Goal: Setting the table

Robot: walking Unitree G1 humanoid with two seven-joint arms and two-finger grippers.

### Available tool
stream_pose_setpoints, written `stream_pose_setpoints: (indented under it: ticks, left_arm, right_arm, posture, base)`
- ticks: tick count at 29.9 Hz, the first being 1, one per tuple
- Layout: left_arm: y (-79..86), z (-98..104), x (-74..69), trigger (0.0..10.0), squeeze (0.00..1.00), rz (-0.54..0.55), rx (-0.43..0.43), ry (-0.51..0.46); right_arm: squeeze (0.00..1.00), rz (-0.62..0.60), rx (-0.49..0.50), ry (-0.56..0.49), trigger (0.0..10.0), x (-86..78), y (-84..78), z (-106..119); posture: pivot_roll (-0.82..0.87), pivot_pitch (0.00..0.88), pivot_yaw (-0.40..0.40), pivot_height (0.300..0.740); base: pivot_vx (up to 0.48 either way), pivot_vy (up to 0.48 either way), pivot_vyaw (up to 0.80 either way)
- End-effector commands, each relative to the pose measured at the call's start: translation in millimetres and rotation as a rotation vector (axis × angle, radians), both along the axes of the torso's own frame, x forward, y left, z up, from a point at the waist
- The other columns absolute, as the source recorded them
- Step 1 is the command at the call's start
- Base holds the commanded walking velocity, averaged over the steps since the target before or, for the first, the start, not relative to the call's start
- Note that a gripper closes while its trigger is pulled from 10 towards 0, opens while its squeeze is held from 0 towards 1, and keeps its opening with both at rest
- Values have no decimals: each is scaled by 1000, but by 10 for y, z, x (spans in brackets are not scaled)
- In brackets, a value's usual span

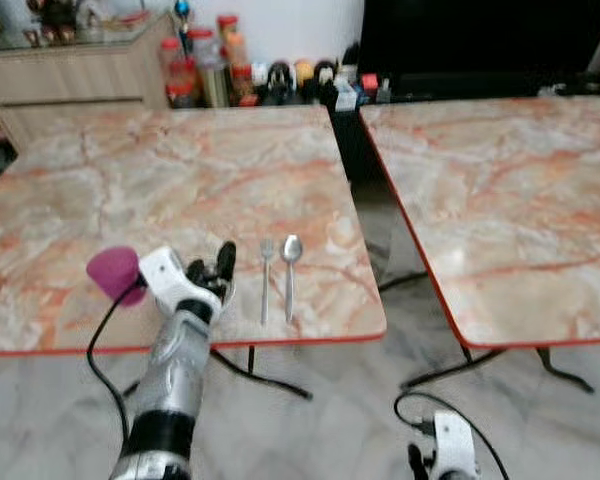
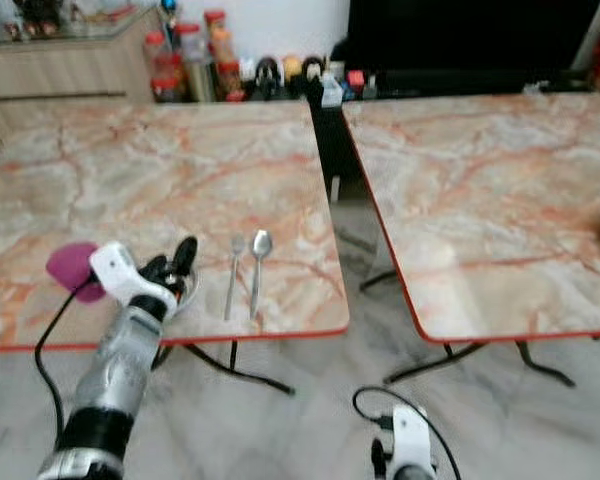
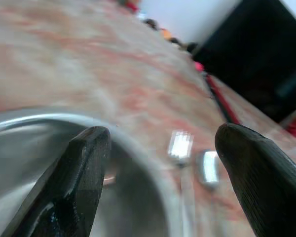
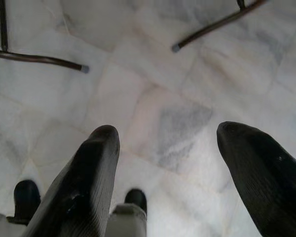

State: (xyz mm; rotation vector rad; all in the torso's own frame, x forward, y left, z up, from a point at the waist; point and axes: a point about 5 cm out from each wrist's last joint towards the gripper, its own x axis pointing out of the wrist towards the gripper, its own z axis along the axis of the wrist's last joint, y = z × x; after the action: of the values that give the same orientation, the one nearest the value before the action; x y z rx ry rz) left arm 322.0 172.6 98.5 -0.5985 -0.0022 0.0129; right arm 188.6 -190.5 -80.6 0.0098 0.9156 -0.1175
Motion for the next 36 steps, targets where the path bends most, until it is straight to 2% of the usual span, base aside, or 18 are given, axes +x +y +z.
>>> stream_pose_setpoints:
  ticks: [1, 10, 17, 21, 24, 29, 36]
  left_arm:
    - [49, 65, -10, 10000, 0, 6, 24, -19]
    - [82, 258, -52, 10000, 0, 8, 42, -99]
    - [158, 287, -92, 10000, 0, 19, 55, -92]
    - [260, 224, -145, 10000, 0, 57, 84, -43]
    - [328, 105, -160, 10000, 0, 91, 131, 49]
    - [342, -31, -166, 10000, 0, 114, 138, 146]
    - [323, -81, -144, 10000, 0, 131, 142, 199]
  right_arm:
    - [0, 2, 15, -9, 10000, 20, 52, 5]
    - [0, 2, 19, -13, 10000, 33, 62, 10]
    - [0, -2, 18, -11, 10000, 25, 54, 7]
    - [0, -5, 19, -11, 10000, 26, 55, 7]
    - [0, -2, 19, -9, 10000, 22, 59, 4]
    - [0, 2, 20, -7, 10000, 22, 62, 4]
    - [0, -1, 17, -6, 10000, 15, 50, 2]
  posture:
    - [75, 0, -9, 714]
    - [79, 0, -14, 714]
    - [79, 0, -11, 714]
    - [81, 0, -12, 714]
    - [85, 0, -13, 714]
    - [80, 0, -12, 714]
    - [75, 0, -10, 714]
  base:
    - [0, 0, 0]
    - [0, 0, 0]
    - [0, 0, 0]
    - [0, 0, 0]
    - [0, 0, 0]
    - [0, 0, 0]
    - [0, 0, 0]
